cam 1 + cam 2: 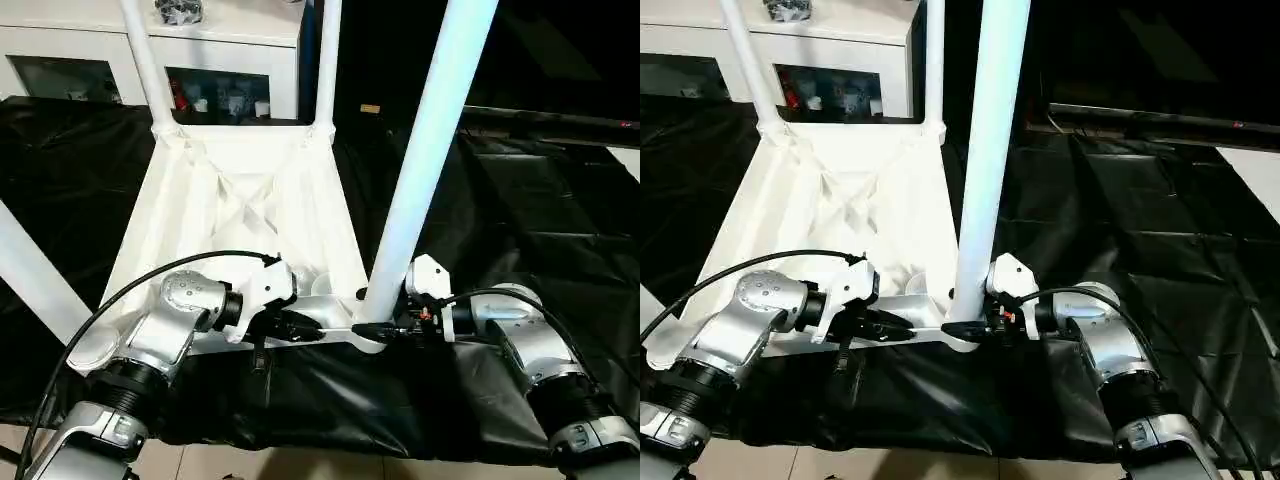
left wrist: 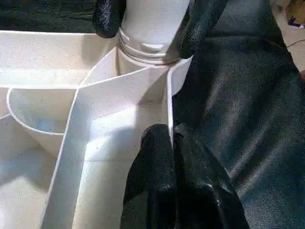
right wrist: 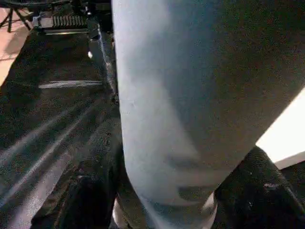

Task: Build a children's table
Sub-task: Rotate leg to tighten

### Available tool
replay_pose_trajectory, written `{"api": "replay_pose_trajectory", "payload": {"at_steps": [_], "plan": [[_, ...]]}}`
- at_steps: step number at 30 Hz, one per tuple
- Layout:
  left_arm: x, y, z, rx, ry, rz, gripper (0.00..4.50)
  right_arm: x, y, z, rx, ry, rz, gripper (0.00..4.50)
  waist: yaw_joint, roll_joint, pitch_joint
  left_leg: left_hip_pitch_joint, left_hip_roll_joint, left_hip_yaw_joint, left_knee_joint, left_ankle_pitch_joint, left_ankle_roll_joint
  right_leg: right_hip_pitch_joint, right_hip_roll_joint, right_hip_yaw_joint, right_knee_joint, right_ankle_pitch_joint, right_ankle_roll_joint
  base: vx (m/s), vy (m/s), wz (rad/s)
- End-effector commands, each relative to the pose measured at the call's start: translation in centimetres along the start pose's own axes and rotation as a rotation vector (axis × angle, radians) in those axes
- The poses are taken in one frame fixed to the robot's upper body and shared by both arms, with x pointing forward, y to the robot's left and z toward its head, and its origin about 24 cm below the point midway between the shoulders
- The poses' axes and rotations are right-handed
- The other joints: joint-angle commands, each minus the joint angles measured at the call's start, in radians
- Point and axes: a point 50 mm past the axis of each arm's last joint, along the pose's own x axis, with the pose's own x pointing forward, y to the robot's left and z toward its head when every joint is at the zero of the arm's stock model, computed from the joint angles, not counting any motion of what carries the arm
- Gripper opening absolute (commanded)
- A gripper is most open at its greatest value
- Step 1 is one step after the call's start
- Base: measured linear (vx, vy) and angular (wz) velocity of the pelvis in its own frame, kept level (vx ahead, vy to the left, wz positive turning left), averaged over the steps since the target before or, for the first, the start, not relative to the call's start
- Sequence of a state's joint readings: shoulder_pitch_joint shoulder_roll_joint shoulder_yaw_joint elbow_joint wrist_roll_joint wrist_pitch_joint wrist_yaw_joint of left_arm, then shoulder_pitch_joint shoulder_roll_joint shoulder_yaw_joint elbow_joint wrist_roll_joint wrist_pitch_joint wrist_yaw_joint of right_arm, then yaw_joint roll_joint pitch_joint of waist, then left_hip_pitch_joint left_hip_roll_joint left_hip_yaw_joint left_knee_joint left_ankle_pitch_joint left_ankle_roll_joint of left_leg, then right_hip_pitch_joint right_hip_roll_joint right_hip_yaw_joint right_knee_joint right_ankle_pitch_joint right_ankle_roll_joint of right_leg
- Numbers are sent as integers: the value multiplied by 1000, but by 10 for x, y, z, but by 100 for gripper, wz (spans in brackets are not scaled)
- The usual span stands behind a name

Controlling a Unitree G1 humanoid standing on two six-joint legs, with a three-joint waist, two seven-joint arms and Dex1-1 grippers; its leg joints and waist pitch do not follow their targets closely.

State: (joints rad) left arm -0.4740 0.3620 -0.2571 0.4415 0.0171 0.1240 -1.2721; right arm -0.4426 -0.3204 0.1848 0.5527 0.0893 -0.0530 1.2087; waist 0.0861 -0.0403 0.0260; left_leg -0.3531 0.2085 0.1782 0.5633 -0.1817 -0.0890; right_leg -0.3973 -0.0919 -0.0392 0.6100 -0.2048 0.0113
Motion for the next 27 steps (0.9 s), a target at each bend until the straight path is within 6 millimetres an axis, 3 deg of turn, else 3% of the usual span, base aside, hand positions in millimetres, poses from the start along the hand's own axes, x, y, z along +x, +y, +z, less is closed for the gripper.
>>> {"api": "replay_pose_trajectory", "payload": {"at_steps": [1,3,5,6,9,12,16,17,18,21,27], "plan": [[20,8,9,-47,-54,198,0,35,7,-10,91,13,-89,243,-10,-3,-32,2,21,3,-69,-268,30,36,-36,30,-79,-211,-213,0,0,0],[25,8,10,-61,-54,235,0,40,5,-11,107,7,-156,242,-14,-5,-29,7,17,-1,-72,-329,-2,31,-40,29,-92,-367,-174,0,0,0],[35,6,12,-78,-55,266,0,48,1,-14,150,21,-261,237,-15,-5,-32,10,18,-3,-72,-333,-7,28,-42,31,-95,-403,-154,0,0,0],[44,4,14,-91,-59,279,0,55,-2,-15,181,24,-337,227,-28,-6,-27,3,15,-7,-76,-355,-13,26,-39,28,-103,-456,-127,0,0,0],[54,2,19,-101,-66,289,0,65,-3,-14,215,18,-411,208,-38,-6,-28,3,13,-10,-75,-375,-7,19,-42,28,-112,-517,-95,0,0,0],[73,0,32,-99,-67,322,0,88,-6,-7,266,28,-550,208,-46,-5,-28,0,12,-12,-77,-372,-11,18,-38,26,-110,-506,-95,0,0,0],[79,1,39,-77,-68,326,0,98,-3,-1,221,30,-526,208,-53,-4,-31,-4,9,-11,-74,-377,0,19,-38,25,-111,-493,-85,0,0,0],[79,1,39,-72,-70,325,0,98,-3,1,220,15,-514,208,-53,-5,-32,-5,9,-11,-74,-373,3,19,-37,25,-112,-484,-86,0,0,0],[79,1,40,-70,-71,324,0,98,-3,1,220,8,-509,256,-51,-4,-32,-6,10,-9,-74,-360,12,19,-36,27,-109,-451,-94,0,0,0],[73,1,37,-34,-70,299,0,93,-3,3,277,-62,-450,269,-50,-3,-33,-8,11,-6,-73,-343,21,22,-34,28,-104,-396,-114,0,0,0],[60,1,32,-16,-80,266,0,79,-6,-3,194,-20,-419,334,-48,-4,-33,-8,13,-7,-75,-345,22,25,-37,27,-105,-404,-124,0,0,0]]}}
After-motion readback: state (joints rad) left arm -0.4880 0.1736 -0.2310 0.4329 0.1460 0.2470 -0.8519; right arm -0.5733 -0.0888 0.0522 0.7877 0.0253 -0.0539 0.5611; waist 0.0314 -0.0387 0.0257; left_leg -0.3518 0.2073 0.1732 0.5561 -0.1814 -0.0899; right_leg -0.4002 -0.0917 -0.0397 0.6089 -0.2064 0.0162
